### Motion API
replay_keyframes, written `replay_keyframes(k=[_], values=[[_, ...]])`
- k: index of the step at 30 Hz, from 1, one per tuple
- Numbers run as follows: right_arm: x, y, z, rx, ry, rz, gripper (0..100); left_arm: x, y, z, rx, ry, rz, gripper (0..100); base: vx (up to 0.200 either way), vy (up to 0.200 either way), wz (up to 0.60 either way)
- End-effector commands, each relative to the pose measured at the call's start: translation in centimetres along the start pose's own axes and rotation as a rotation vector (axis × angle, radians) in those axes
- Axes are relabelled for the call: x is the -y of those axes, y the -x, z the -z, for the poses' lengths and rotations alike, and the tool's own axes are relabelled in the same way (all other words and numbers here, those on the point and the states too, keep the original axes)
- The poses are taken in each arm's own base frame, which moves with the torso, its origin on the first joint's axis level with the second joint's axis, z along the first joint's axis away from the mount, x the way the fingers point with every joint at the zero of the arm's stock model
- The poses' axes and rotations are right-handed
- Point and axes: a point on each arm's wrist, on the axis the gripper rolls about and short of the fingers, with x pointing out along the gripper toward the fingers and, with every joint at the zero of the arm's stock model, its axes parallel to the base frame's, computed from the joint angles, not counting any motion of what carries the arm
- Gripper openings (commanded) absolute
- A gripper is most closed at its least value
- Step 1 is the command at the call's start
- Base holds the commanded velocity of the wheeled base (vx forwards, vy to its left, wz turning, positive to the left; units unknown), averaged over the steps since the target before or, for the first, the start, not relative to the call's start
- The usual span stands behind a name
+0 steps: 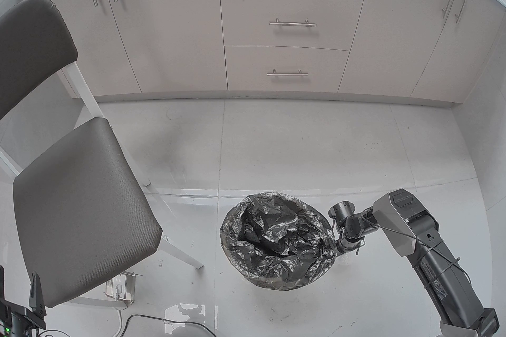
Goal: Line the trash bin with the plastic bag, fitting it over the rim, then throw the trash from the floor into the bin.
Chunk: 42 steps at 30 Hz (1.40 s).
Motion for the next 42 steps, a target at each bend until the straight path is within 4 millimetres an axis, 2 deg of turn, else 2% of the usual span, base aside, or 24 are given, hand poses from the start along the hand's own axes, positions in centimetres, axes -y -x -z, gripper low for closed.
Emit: replay_keyframes(k=[1, 7, 15, 16, 17, 18, 23, 24, 25, 28, 31, 32, 34, 38, 42], values=[[0.1, -0.1, 0.1, -0.005, -0.001, 0.007, 0, 0.0, -0.1, 0.2, -0.008, -0.002, 0.000, 100, 0.000, 0.000, 0.00], [0.8, -0.2, 0.8, -0.077, 0.004, 0.032, 0, 0.0, 0.0, 0.2, -0.003, 0.003, 0.000, 100, 0.000, 0.000, 0.00], [2.1, -0.2, 3.1, -0.300, 0.025, 0.050, 0, 0.0, 0.0, 0.2, 0.001, 0.024, 0.001, 100, 0.000, 0.000, 0.00], [2.9, 1.4, 1.7, -0.266, 0.005, 0.053, 0, 0.0, 0.0, 0.2, -0.001, 0.024, 0.001, 100, 0.000, 0.000, 0.00], [3.2, 2.0, 1.1, -0.248, -0.004, 0.052, 0, 0.0, 0.0, 0.2, -0.001, 0.024, 0.001, 100, 0.000, 0.000, 0.00], [3.3, 2.2, 1.0, -0.244, -0.008, 0.053, 0, 0.0, 0.0, 0.2, -0.001, 0.024, 0.001, 100, 0.000, 0.000, 0.00], [4.8, 5.7, -1.8, -0.161, -0.086, 0.063, 0, 0.0, 0.0, 0.2, -0.001, 0.051, 0.010, 100, 0.000, 0.000, 0.00], [4.7, 5.8, -1.8, -0.159, -0.087, 0.062, 0, 0.0, 0.0, 0.2, -0.001, 0.053, 0.010, 100, 0.000, 0.000, 0.00], [5.1, 7.2, -2.7, -0.128, -0.101, 0.061, 0, 0.0, 0.0, 0.2, 0.001, 0.056, 0.012, 100, 0.000, 0.000, 0.00], [5.6, 9.5, -4.1, -0.077, -0.112, 0.059, 0, 0.0, 0.0, 0.2, -0.001, 0.059, 0.020, 100, 0.000, 0.000, 0.00], [6.0, 11.0, -4.9, -0.051, -0.118, 0.059, 0, 0.0, 0.0, 0.2, -0.001, 0.062, 0.029, 100, 0.000, 0.000, 0.00], [6.5, 12.8, -5.6, -0.033, -0.123, 0.057, 0, 0.0, 0.0, 0.2, 0.001, 0.076, 0.040, 100, 0.000, 0.000, 0.00], [6.9, 14.5, -6.1, -0.017, -0.128, 0.053, 0, 0.1, 0.0, 0.2, 0.000, 0.099, 0.093, 100, 0.000, 0.000, 0.00], [7.4, 16.6, -6.9, 0.022, -0.140, 0.052, 0, 0.4, 0.1, 0.2, 0.004, 0.133, 0.232, 100, 0.000, 0.000, 0.00], [7.7, 18.2, -7.5, 0.056, -0.150, 0.049, 0, 0.4, 0.2, 0.3, 0.011, 0.128, 0.252, 100, 0.000, 0.000, 0.00]])
